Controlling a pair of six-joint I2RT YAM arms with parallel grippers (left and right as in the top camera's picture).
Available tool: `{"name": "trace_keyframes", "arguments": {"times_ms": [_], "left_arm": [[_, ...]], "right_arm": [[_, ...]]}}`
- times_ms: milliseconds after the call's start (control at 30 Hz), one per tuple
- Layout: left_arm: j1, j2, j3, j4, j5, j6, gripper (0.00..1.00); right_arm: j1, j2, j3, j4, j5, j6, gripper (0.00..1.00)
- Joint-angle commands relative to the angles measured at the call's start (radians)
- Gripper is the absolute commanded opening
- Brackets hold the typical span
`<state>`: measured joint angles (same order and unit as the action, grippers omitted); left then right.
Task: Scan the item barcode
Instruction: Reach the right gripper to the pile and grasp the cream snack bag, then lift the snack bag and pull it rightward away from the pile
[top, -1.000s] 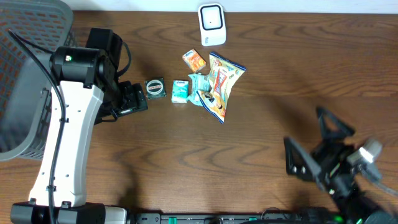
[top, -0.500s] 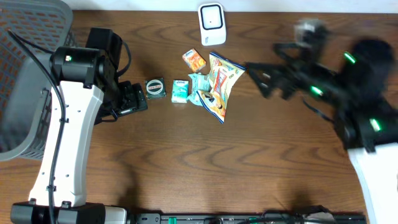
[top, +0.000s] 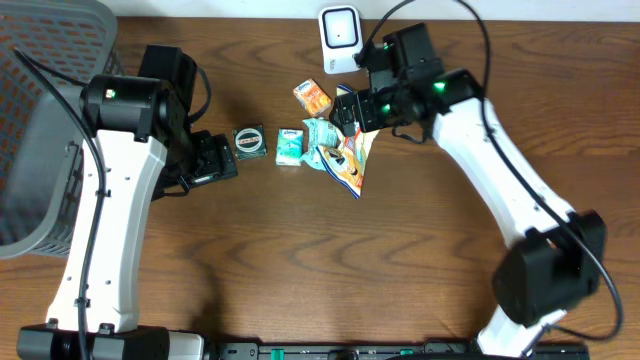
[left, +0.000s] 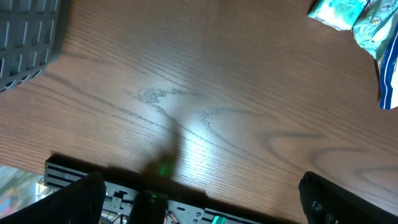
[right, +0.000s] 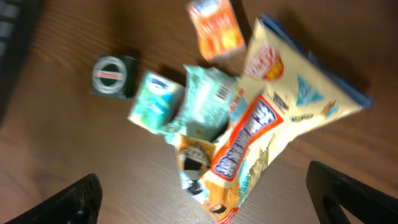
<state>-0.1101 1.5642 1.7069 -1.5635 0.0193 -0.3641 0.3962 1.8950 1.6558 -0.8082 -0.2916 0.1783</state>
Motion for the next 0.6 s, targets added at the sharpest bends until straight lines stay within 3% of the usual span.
{"name": "trace_keyframes", "arguments": {"times_ms": [0, 67, 167, 233, 467, 533, 567], "left_arm": [[0.002, 0.004, -0.002, -0.003, -0.013, -0.005, 0.98], [0.002, 0.004, -0.002, -0.003, -0.013, -0.005, 0.98], [0.002, 0.004, -0.002, -0.003, -0.013, -0.005, 0.98], [0.002, 0.004, -0.002, -0.003, -0.013, -0.005, 0.98], [0.002, 0.004, -0.002, -0.003, -0.013, -0.005, 0.98], [0.002, 0.004, -0.002, -0.003, -0.013, -0.005, 0.98], [0.002, 0.004, -0.002, -0.002, -0.013, -0.005, 0.98]], "right_arm": [[0.006, 0.072, 0.021, -0.005, -0.001, 0.079, 0.96], [0.009, 0.106, 0.02, -0.014, -0.003, 0.079, 0.88], [0.011, 0.149, 0.018, -0.027, -0.002, 0.075, 0.64], [0.011, 0.169, 0.018, -0.031, -0.002, 0.075, 0.54], [0.011, 0.227, 0.018, -0.051, 0.011, 0.048, 0.52], [0.011, 0.232, 0.018, -0.071, 0.04, 0.048, 0.43], [0.01, 0.235, 0.017, -0.085, 0.071, 0.048, 0.33]]}}
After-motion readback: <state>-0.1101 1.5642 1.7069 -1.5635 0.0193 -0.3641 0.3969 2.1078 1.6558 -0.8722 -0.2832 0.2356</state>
